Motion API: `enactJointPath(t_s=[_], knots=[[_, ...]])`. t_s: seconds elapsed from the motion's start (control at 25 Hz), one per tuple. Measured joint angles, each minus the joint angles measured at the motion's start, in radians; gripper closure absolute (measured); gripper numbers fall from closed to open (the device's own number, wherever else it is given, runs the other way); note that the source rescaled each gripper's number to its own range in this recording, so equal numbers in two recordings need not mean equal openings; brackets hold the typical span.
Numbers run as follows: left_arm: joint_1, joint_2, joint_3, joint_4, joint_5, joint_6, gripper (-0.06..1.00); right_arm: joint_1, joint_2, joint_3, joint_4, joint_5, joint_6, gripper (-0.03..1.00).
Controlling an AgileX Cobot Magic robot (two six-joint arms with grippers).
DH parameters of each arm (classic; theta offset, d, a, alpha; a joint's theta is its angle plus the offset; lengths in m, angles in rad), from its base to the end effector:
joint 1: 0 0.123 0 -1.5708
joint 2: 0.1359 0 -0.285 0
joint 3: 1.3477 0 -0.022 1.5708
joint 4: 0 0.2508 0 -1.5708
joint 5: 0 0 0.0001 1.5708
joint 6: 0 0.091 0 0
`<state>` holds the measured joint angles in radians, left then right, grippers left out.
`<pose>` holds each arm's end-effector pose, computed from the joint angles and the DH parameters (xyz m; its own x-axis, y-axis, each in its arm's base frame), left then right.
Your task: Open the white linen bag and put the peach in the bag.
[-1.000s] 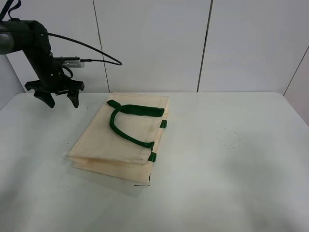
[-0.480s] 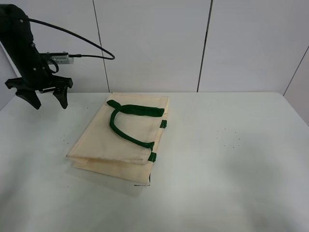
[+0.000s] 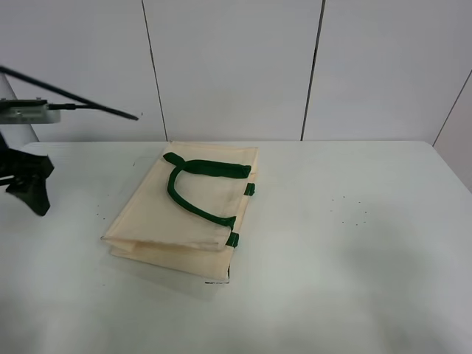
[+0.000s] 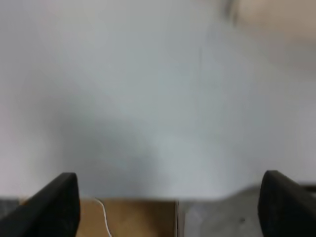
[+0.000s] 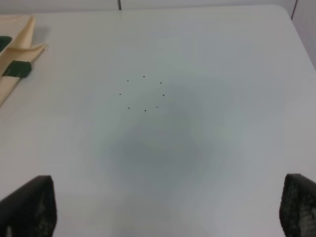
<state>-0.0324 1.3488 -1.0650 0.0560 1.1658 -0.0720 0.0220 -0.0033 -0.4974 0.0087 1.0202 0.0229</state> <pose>0.2445 -0.0032 0.2906 -0.9776 -0.0182 -0.2097 -0.0271 0.9988 0.0399 -0.0034 0.0006 0.2799 -0.4195 0.0182 -0.9076 -0.0172 0.9995 0.0280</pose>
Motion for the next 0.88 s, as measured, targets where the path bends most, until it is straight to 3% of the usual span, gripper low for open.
enactJointPath(t_s=[0.2,0.44,0.88], knots=[[0.0,-0.285,0.252,0.0,-0.011,0.018,-0.05,0.0,0.0,0.0,0.0,0.0,0.0,-0.03],[0.0,-0.608,0.505,-0.001,-0.113,0.051,-0.05,0.0,0.0,0.0,0.0,0.0,0.0,-0.03],[0.0,-1.104,0.571,-0.041,-0.115,0.085,-0.05,0.0,0.0,0.0,0.0,0.0,0.0,-0.03]])
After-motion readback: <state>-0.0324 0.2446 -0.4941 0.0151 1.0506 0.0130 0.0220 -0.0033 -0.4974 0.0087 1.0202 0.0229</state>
